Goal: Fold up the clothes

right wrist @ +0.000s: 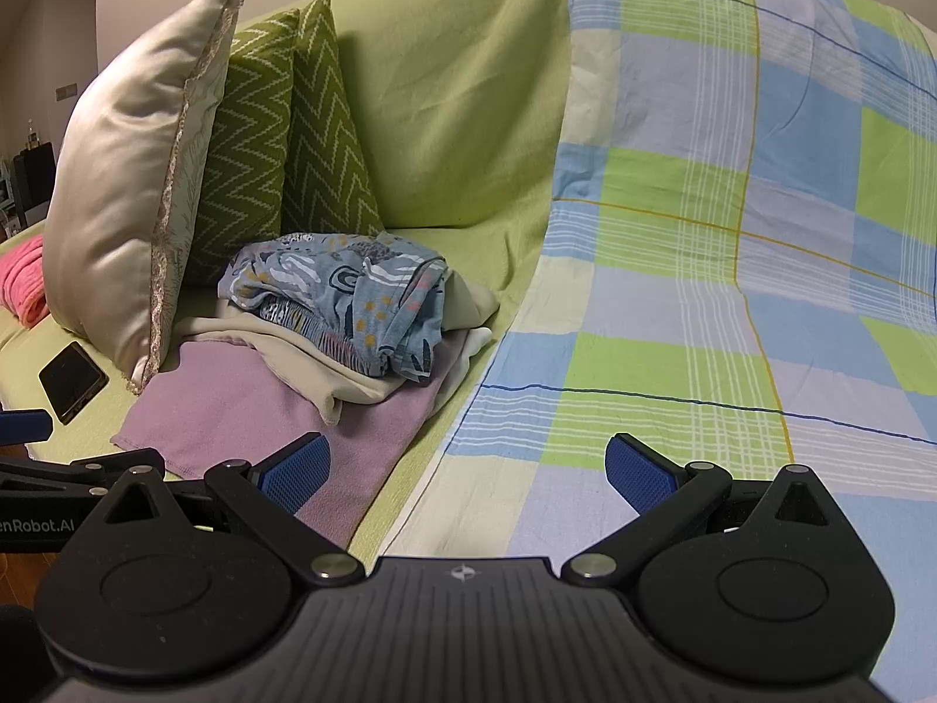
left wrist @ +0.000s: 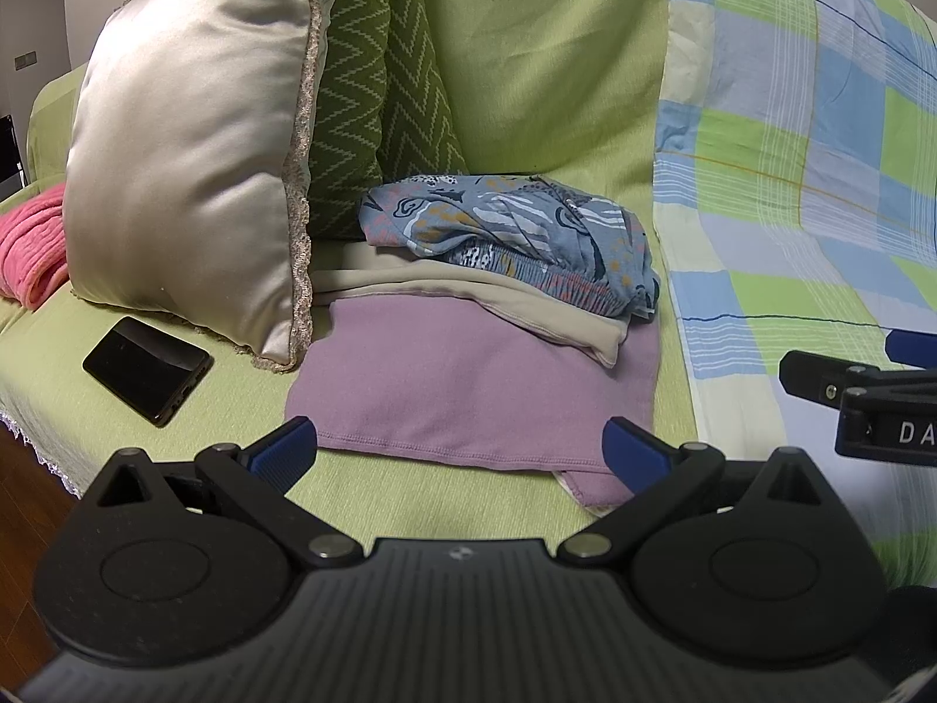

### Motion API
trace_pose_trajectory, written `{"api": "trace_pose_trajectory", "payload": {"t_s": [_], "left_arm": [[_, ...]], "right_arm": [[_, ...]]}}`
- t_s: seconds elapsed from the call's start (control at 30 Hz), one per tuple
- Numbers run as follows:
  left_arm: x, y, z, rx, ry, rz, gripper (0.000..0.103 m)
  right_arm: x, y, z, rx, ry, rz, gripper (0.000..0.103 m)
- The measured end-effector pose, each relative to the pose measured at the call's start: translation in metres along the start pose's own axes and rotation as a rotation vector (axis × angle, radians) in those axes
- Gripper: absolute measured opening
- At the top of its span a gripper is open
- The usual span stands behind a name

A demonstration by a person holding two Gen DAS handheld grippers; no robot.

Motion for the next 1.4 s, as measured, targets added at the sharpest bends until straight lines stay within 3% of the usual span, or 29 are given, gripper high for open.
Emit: {"api": "trace_pose_trajectory", "payload": {"t_s": [0.4,0.53,0.7,0.87,0.97,1.17,1.3,1.4], "left_arm": [[-0.003,-0.001,0.001,-0.002,-0.001,-0.017,0.102],[-0.005,-0.006,0.003,-0.014,0.049,-0.029,0.102],[0.003,-0.031,-0.003,-0.105,0.055,-0.159,0.102],[0.015,-0.058,-0.036,-0.130,0.085,-0.314,0.102],[0.013,-0.066,-0.063,-0.133,0.094,-0.447,0.093],[0.001,-0.066,-0.117,-0.144,0.095,-0.747,0.072],[0.007,-0.072,-0.151,-0.122,0.139,-0.829,0.045],[0.015,-0.079,-0.163,-0.135,0.195,-0.841,0.038]], "right_arm": [[-0.001,0.000,0.000,0.004,-0.002,-0.001,0.103],[-0.002,-0.001,0.000,0.008,-0.015,-0.008,0.103],[-0.014,-0.016,-0.006,-0.014,-0.057,0.000,0.103],[-0.015,-0.050,-0.026,-0.068,-0.106,0.129,0.103],[-0.001,-0.061,-0.044,-0.089,-0.117,0.256,0.096],[0.029,-0.065,-0.089,-0.076,-0.183,0.434,0.071],[0.052,-0.062,-0.109,-0.104,-0.217,0.558,0.067],[0.067,-0.060,-0.122,-0.124,-0.238,0.634,0.067]]}}
Point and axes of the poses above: each gripper's, at about its wrist camera, not at the fingertips, and z roughly against the way its jaws point, x to its left, y to its underside, the point moved 5 cm from there along -z, roughly the way its jaws point, and after that the axes turned 5 degrees about y, right-handed, at the moved point
